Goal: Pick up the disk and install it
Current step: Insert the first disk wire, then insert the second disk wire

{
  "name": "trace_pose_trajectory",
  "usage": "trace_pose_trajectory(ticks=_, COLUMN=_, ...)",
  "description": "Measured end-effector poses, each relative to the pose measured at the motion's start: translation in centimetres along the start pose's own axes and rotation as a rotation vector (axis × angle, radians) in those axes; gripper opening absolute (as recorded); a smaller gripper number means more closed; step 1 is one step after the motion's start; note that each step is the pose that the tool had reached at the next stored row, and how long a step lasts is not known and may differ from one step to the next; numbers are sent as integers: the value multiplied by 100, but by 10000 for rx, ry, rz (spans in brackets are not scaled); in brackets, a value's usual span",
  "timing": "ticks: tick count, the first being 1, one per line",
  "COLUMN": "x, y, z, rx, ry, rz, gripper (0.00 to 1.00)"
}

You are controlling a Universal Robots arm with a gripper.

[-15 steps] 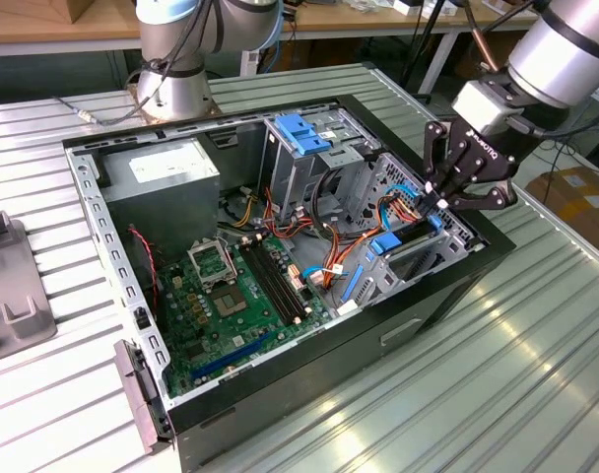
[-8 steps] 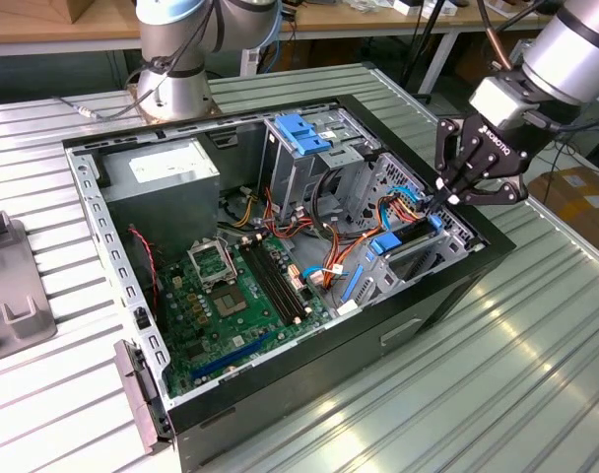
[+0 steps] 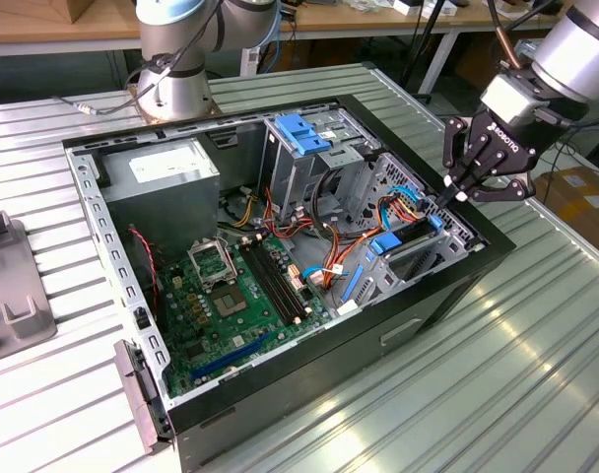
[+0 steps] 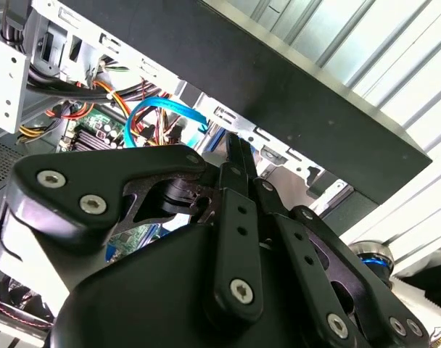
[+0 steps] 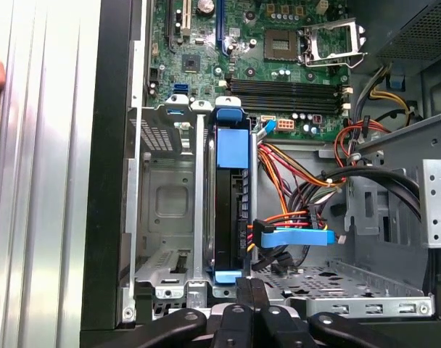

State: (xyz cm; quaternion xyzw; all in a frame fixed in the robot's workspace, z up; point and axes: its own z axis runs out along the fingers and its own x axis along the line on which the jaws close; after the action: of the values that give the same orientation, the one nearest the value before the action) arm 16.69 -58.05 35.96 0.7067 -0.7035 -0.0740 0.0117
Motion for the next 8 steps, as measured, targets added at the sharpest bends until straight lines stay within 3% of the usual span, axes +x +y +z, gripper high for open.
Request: trace_pose_trajectory(ticks=8, x=0, y=-1, z=0, rx=0, ry=0, rz=0, gripper=10)
